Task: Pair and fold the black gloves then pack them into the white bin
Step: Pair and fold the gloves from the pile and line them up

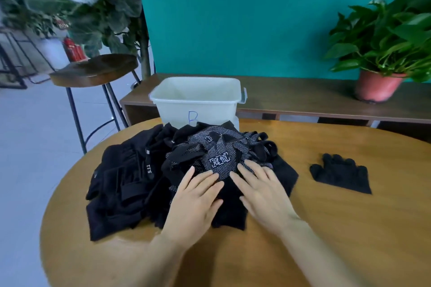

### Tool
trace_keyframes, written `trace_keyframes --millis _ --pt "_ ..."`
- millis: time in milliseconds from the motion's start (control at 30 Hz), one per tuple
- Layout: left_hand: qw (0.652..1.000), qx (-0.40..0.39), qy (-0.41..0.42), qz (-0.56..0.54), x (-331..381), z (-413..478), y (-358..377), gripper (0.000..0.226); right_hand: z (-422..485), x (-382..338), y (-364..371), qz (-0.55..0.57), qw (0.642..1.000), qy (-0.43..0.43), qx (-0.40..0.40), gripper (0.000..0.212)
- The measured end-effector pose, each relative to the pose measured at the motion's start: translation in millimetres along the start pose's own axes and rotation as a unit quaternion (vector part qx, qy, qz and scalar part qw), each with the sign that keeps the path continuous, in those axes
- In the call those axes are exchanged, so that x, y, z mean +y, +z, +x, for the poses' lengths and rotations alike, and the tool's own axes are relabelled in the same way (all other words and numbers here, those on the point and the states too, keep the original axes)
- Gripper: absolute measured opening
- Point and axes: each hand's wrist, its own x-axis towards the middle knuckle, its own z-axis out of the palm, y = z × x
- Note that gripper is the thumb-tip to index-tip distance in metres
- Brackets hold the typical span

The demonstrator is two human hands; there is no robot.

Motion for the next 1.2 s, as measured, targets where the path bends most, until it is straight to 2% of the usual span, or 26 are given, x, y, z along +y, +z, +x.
trace_keyframes --millis 133,267,367,433,500,567,633,733,800,867,1000,1067,1200 --pt "1.0 -0.015 -0.004 -0.01 -9 6 15 0.047 16 -3 11 0.002 1.0 0.013 0.0 0.059" --pt "0.999 -0.005 -0.014 -0.035 -14 6 23 0.059 22 2 11 0.042 0.998 0.009 0.044 0.035" --pt "0.999 0.024 -0.013 -0.031 -11 10 21 0.044 23 3 -1 0.076 0.997 0.014 0.024 0.025" --pt "0.998 0.05 -0.013 -0.037 -7 17 14 0.031 24 3 -12 0.113 0.993 0.024 0.015 0.027" --pt "0.996 0.07 -0.029 -0.055 -4 26 2 0.028 25 2 -28 0.153 0.987 0.039 0.026 0.023" --pt "0.991 0.086 -0.056 -0.086 3 36 -17 0.027 27 1 -50 0.217 0.971 0.072 0.065 0.015" --pt "0.976 0.091 -0.092 -0.173 16 49 -45 0.029 30 2 -76 0.311 0.936 0.134 0.1 0.012" --pt "0.908 0.043 -0.158 -0.385 40 63 -93 0.026 26 6 -117 0.499 0.839 0.205 0.069 0.007" --pt "0.856 -0.004 -0.185 -0.483 56 68 -120 0.025 16 9 -141 0.552 0.8 0.227 0.063 0.035" --pt "0.838 -0.053 -0.188 -0.51 69 68 -137 0.021 1 9 -165 0.563 0.791 0.235 0.046 0.04" --pt "0.805 -0.154 -0.196 -0.538 92 59 -147 0.02 -33 13 -192 0.56 0.785 0.264 -0.019 0.032" --pt "0.791 -0.185 -0.202 -0.546 103 57 -144 0.019 -53 18 -195 0.567 0.775 0.275 -0.039 0.035" --pt "0.792 -0.227 -0.197 -0.531 125 56 -127 0.015 -87 35 -185 0.551 0.777 0.302 -0.048 0.045"
